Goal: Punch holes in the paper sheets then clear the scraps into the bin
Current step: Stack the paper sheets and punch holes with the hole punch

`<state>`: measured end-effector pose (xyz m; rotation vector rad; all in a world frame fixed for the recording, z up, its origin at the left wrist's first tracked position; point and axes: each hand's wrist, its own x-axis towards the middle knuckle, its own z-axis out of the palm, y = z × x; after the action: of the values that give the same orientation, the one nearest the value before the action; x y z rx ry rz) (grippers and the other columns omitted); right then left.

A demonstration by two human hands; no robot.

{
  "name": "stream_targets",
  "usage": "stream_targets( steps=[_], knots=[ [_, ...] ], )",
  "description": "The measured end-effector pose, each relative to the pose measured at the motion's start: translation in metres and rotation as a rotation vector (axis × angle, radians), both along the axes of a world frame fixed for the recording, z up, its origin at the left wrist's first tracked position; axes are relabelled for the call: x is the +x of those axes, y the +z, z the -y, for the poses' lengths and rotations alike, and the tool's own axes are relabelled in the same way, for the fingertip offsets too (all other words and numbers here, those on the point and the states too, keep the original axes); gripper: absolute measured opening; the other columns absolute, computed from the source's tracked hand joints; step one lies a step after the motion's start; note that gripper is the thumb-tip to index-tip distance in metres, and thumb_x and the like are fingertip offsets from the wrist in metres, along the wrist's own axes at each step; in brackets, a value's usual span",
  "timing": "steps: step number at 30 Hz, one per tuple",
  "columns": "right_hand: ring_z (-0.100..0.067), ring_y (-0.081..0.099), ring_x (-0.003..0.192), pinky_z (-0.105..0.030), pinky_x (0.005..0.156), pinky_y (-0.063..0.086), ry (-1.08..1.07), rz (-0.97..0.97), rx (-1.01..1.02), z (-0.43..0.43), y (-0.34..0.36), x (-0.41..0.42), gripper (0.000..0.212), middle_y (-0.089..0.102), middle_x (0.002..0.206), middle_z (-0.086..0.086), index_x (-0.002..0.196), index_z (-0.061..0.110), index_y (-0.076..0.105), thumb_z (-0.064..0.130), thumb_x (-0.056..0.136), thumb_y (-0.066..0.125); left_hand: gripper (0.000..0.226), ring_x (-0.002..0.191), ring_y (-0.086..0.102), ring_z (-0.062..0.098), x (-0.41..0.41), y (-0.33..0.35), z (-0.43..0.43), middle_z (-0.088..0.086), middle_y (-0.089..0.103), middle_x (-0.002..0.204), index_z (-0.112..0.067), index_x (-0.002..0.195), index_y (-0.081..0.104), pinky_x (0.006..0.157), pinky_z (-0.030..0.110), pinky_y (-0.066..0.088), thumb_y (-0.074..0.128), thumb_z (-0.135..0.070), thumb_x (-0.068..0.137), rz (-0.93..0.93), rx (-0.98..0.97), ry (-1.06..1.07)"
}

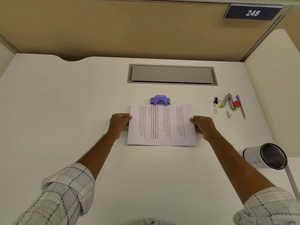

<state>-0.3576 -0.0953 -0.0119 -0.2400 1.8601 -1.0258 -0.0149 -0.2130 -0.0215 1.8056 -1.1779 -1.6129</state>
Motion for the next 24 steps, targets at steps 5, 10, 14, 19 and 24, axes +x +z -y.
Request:
stream_targets(
  steps=[5, 10, 14, 19, 24],
  knots=[
    [-0.026, 0.073, 0.083, -0.03, 0.062, 0.056, -0.01, -0.046, 0.015, 0.001, 0.0, -0.002, 0.024, 0.074, 0.104, -0.016, 0.113, 0.003, 0.07, 0.007, 0.089, 0.072, 0.026, 0.095, 0.075, 0.035, -0.004, -0.001, 0.0, 0.019, 0.076, 0.111, 0.003, 0.118, 0.072, 0.086, 0.045, 0.063, 0.07, -0.009, 0.095, 0.039, -0.044, 0.009],
    [-0.025, 0.074, 0.083, -0.029, 0.064, 0.058, 0.0, -0.089, 0.019, 0.001, -0.002, -0.003, 0.019, 0.076, 0.101, -0.014, 0.106, 0.006, 0.073, 0.007, 0.087, 0.073, 0.022, 0.079, 0.075, 0.026, -0.004, -0.003, 0.004, 0.018, 0.077, 0.106, 0.0, 0.111, 0.075, 0.063, 0.026, 0.063, 0.074, -0.008, 0.091, 0.08, -0.058, 0.012],
    [-0.027, 0.075, 0.083, -0.029, 0.063, 0.058, 0.013, -0.084, 0.016, 0.001, -0.003, -0.001, 0.018, 0.076, 0.1, -0.015, 0.104, 0.005, 0.074, 0.006, 0.086, 0.073, 0.031, 0.09, 0.076, 0.032, -0.005, -0.004, 0.007, 0.018, 0.076, 0.113, 0.001, 0.119, 0.072, 0.074, 0.035, 0.064, 0.076, -0.009, 0.09, 0.119, -0.09, 0.042],
    [-0.024, 0.075, 0.077, -0.027, 0.06, 0.06, 0.017, -0.067, -0.001, -0.002, -0.003, 0.001, 0.012, 0.077, 0.097, -0.014, 0.097, 0.007, 0.074, 0.006, 0.085, 0.073, 0.036, 0.092, 0.076, 0.03, -0.007, -0.006, 0.011, 0.013, 0.075, 0.114, -0.005, 0.124, 0.071, 0.076, 0.034, 0.063, 0.076, -0.014, 0.09, 0.13, -0.139, 0.054],
    [-0.016, 0.074, 0.064, -0.022, 0.051, 0.057, 0.025, -0.039, -0.019, -0.004, -0.002, 0.0, 0.015, 0.076, 0.092, -0.013, 0.1, 0.004, 0.074, 0.005, 0.086, 0.073, 0.026, 0.087, 0.076, 0.029, -0.007, -0.008, 0.014, 0.009, 0.077, 0.099, -0.008, 0.113, 0.077, 0.069, 0.031, 0.063, 0.077, -0.021, 0.09, 0.116, -0.143, 0.071]
  ],
)
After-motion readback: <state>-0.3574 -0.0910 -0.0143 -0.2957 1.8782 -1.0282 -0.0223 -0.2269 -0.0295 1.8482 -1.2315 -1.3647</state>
